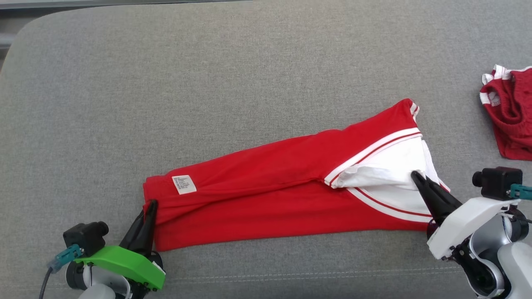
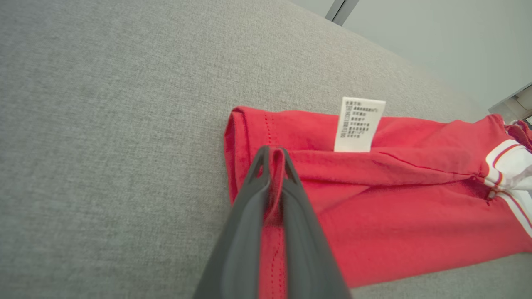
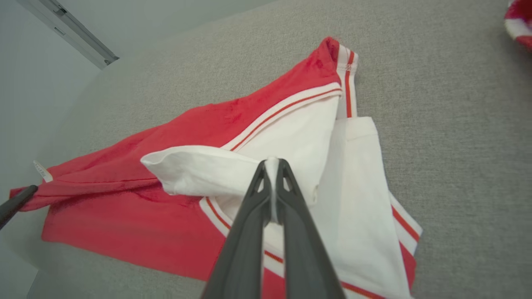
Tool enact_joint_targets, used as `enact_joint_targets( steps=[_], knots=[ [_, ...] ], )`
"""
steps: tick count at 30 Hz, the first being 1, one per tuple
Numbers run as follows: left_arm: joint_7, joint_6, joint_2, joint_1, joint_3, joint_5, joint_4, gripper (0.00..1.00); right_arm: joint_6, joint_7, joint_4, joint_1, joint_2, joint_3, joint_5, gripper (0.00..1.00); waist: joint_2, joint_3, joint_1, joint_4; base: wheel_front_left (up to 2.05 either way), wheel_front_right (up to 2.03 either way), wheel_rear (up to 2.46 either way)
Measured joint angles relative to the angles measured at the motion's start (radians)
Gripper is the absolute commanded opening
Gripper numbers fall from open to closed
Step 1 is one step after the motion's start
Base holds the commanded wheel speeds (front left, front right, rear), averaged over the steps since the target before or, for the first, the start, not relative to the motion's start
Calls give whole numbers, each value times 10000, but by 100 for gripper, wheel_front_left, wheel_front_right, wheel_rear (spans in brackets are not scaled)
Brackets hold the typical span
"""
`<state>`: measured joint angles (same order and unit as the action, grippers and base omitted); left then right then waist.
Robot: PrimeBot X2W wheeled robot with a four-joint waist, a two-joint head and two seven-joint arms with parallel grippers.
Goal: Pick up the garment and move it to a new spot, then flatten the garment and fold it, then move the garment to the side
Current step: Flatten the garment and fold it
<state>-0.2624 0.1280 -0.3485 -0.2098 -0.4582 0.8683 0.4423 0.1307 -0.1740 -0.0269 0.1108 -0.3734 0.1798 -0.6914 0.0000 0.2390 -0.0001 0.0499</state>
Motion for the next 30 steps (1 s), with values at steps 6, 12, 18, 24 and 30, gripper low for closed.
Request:
enact_joint_targets(
  steps=[6, 12, 18, 24, 30],
  knots=[
    [0, 8, 92, 261, 144, 8, 313, 100, 0, 370, -433, -273, 13, 173, 405, 100, 1, -203, 0, -56, 0, 0, 0],
    [0, 8, -2, 872, 96, 77, 148, 100, 0, 543, -675, -680, -138, 276, 642, 100, 0, -452, 0, -59, 0, 0, 0],
    [0, -19, -2, 1407, 577, -151, -414, 100, 0, 523, -719, -1216, -405, 217, 842, 100, 0, -732, 0, -40, 0, 0, 0],
    [0, -541, 148, 1708, 849, -940, -1191, 100, 0, 397, -652, -1545, -387, -347, 957, 100, 0, -1070, 0, -32, 0, 0, 0],
    [0, -1172, 192, 1722, 765, -1595, -1889, 100, 0, 65, -533, -1427, -171, -844, 1241, 100, 0, -1432, 0, 14, 0, 0, 0]
  ],
)
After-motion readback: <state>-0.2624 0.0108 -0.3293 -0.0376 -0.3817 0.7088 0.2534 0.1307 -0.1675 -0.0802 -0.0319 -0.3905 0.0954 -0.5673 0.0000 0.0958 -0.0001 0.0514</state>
